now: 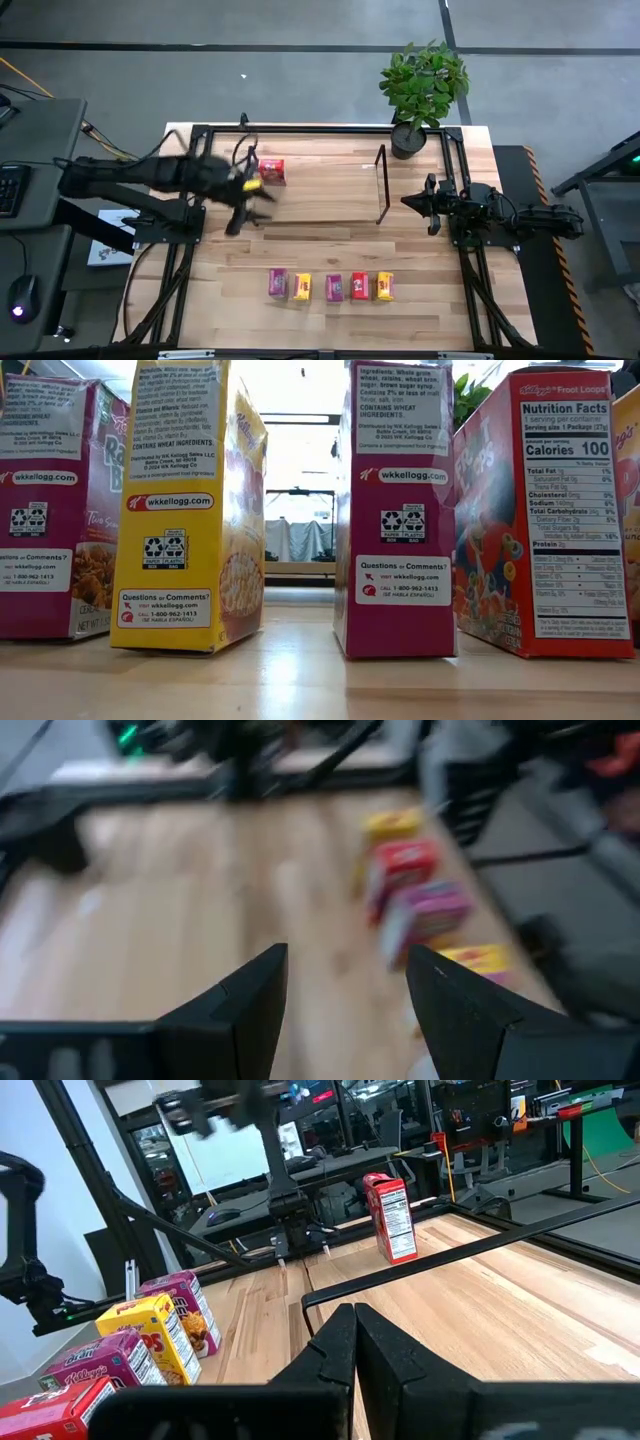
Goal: Stack cereal on shelf
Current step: Put the yellow cereal box on the shelf
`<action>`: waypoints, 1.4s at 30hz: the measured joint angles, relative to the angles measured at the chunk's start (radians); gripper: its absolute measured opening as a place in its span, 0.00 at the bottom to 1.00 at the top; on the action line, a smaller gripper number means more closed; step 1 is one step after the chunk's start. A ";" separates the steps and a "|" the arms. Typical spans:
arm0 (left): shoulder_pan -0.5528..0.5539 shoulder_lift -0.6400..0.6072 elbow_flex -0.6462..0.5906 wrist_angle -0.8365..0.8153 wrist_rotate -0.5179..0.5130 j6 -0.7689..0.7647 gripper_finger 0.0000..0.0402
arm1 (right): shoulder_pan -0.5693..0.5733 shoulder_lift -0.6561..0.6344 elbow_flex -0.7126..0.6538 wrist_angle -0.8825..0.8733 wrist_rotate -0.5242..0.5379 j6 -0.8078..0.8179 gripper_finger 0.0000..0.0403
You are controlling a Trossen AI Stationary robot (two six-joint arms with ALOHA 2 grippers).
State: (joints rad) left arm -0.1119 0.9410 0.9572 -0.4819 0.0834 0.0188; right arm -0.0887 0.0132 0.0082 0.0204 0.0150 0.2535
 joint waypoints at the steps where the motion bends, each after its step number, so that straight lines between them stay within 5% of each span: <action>1: -0.039 -0.022 -0.041 0.055 -0.012 -0.009 0.49 | 0.000 0.001 0.000 0.000 0.000 0.000 0.00; 10: -0.249 -0.136 -0.436 0.723 -0.211 -0.026 0.49 | 0.000 0.000 0.000 0.000 0.000 0.000 0.00; 13: -0.265 -0.150 -0.485 0.799 -0.254 -0.026 0.49 | 0.000 0.000 0.000 0.012 0.029 -0.027 0.00; 18: -0.270 -0.153 -0.490 0.826 -0.285 -0.026 0.49 | 0.000 0.000 0.000 0.196 0.135 0.180 0.00; 22: -0.270 -0.152 -0.490 0.826 -0.335 -0.008 0.49 | 0.000 0.032 0.000 0.437 -0.016 0.272 0.00; 24: -0.270 -0.152 -0.490 0.826 -0.362 -0.006 0.49 | 0.008 0.087 0.000 0.600 -0.126 0.332 0.00; 29: -0.269 -0.152 -0.490 0.828 -0.409 0.003 0.49 | 0.112 0.295 0.040 0.787 -0.145 0.270 0.00; 38: -0.269 -0.152 -0.490 0.894 -0.467 -0.015 0.49 | 0.352 0.790 0.358 0.701 -0.304 -0.011 0.00; 42: -0.269 -0.152 -0.490 0.898 -0.467 -0.015 0.49 | 0.387 0.956 0.528 0.524 -0.227 -0.031 0.00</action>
State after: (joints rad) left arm -0.3809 0.7891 0.4667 0.4164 -0.3832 0.0040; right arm 0.2985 0.9692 0.5367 0.5448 -0.2121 0.2221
